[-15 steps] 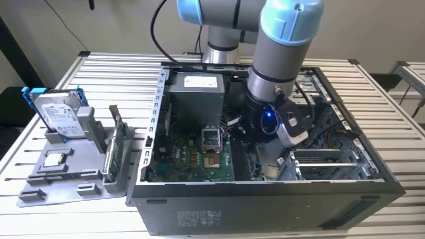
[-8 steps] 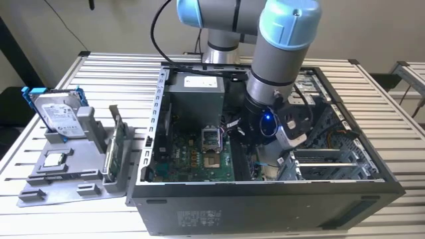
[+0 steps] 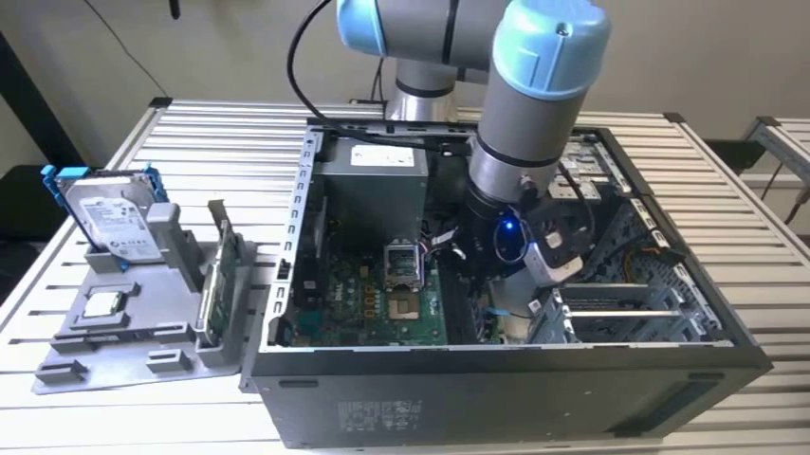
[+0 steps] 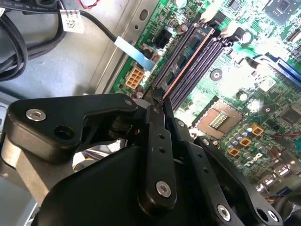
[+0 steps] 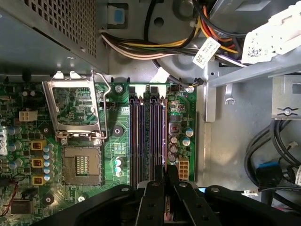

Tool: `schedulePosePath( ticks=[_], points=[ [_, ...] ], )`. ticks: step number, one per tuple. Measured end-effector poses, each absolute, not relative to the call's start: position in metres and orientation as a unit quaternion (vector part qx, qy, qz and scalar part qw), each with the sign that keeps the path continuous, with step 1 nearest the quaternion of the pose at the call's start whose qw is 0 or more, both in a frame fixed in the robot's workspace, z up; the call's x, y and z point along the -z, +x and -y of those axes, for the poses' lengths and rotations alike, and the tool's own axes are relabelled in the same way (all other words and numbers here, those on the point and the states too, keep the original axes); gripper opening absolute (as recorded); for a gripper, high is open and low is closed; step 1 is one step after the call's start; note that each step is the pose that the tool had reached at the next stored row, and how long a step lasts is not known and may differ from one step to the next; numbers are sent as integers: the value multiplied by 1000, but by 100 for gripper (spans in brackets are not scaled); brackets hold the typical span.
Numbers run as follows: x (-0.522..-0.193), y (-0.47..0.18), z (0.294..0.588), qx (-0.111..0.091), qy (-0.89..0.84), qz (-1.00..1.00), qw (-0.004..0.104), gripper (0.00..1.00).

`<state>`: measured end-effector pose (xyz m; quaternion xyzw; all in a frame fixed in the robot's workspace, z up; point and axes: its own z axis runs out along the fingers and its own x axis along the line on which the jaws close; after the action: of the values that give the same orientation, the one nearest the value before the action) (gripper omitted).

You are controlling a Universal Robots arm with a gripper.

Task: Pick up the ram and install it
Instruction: 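Insert the ram into the slot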

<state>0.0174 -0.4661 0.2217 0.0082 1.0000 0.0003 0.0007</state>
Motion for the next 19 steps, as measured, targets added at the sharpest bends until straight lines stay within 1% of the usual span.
schedulePosePath(
  ticks=[19],
  points=[
    [-218,17,466,0,8,-1000,1,15]
  ],
)
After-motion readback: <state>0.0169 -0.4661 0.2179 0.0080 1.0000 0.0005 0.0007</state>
